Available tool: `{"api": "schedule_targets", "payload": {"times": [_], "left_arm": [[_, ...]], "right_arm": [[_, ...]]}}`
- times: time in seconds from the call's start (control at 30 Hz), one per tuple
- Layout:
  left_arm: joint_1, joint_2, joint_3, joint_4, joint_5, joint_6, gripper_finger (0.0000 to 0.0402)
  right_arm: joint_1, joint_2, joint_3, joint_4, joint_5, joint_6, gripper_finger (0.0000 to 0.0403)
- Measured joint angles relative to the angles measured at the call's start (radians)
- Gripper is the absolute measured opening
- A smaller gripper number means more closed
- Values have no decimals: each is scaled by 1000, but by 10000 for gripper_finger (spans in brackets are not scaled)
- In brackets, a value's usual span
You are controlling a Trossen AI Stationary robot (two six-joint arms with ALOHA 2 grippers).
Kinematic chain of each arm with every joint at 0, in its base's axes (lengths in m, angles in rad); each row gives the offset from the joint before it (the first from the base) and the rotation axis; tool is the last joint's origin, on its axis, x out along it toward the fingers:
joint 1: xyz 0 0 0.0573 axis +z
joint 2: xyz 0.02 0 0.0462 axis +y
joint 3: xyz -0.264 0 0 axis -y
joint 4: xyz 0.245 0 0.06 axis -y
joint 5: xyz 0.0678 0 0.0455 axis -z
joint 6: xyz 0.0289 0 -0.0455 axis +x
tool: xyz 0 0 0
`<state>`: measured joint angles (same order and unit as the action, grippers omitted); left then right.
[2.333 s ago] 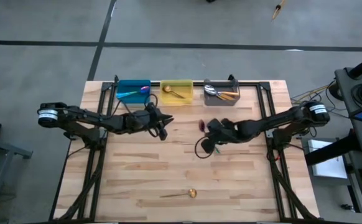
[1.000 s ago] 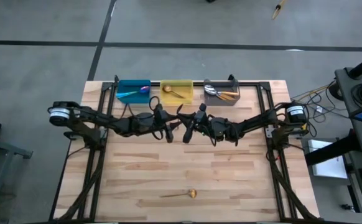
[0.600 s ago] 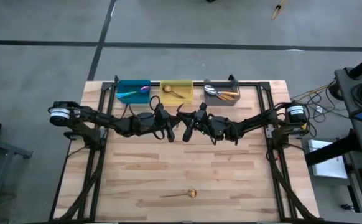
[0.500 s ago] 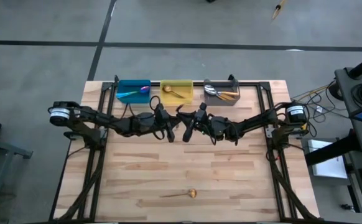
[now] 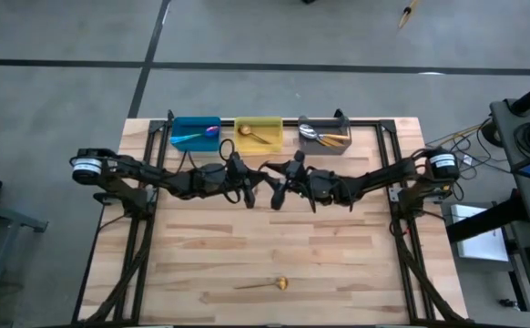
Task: Sort silverware by color (type)
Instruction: Put the blue spoon into the blue bin
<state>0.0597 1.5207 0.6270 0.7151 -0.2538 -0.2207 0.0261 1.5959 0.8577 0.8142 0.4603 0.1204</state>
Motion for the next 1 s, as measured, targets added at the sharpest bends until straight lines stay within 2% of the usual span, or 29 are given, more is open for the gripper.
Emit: {"api": "schedule_targets", "payload": {"times": [0.27, 0.4, 0.63, 1.0], "left_arm": [[0, -16, -1, -6, 15, 1, 0], [0, -31, -1, -12, 92, 1, 0], [0, -82, -1, -50, 269, 3, 0], [0, -74, -1, -67, 297, -16, 0]], "right_arm": [[0, -67, 0, -141, 3, 3, 171], [0, -96, 0, -218, -4, -4, 172], [0, -139, 0, -305, -207, -60, 171], [0, -78, 12, -201, -312, -138, 171]]}}
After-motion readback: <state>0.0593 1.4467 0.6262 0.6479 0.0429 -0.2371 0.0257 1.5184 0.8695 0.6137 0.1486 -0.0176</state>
